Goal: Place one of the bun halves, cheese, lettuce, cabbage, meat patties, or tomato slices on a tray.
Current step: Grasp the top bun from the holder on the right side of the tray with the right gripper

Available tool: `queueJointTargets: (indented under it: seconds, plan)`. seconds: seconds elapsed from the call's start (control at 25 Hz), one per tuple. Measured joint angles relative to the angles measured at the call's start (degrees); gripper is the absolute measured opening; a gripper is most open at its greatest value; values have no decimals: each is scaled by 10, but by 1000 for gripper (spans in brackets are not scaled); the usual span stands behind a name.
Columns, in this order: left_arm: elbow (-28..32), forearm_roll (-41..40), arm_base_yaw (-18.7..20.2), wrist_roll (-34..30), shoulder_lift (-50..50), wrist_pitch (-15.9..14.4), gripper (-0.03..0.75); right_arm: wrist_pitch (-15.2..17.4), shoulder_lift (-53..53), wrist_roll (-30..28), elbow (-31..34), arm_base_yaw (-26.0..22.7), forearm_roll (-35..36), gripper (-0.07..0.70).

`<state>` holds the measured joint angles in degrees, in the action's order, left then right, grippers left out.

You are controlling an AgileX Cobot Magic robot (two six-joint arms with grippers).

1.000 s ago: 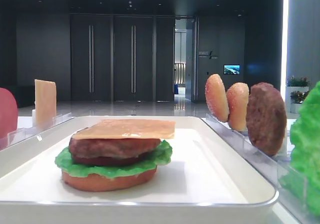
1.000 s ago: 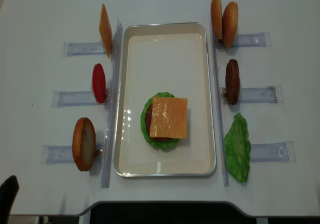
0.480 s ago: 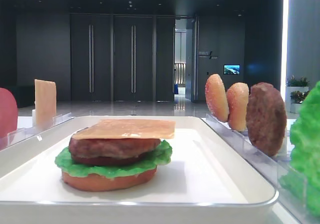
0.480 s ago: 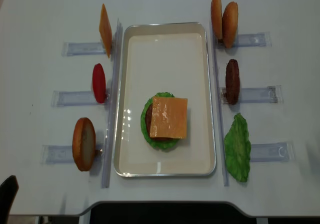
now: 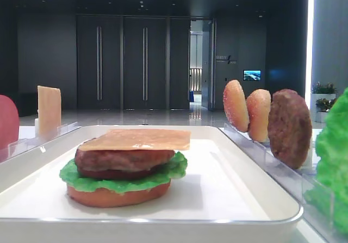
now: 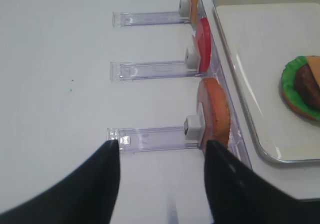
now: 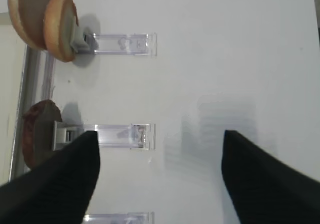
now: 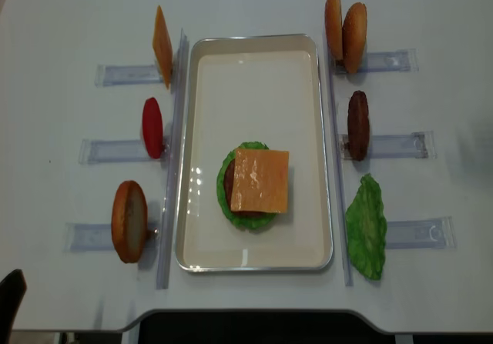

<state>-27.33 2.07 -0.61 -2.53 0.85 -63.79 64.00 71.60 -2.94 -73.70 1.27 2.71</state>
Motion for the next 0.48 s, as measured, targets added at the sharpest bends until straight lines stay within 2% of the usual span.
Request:
queueJointTargets:
  seconds: [0.48]
  plan:
    - [0,0,0,0,0,0,391,0,169,-46,-145,0,0,461]
